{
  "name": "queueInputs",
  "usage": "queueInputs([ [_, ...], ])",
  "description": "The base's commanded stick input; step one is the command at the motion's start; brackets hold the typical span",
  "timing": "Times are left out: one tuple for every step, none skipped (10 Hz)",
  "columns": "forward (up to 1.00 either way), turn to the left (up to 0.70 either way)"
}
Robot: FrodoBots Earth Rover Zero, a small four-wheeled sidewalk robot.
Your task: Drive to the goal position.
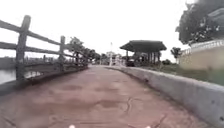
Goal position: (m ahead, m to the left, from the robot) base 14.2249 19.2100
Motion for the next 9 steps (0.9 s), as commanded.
queueInputs([
  [1.00,0.11],
  [1.00,0.11],
  [1.00,0.11],
  [1.00,0.11],
  [1.00,0.11],
  [1.00,0.11],
  [1.00,0.11],
  [1.00,0.11],
  [1.00,0.11],
])
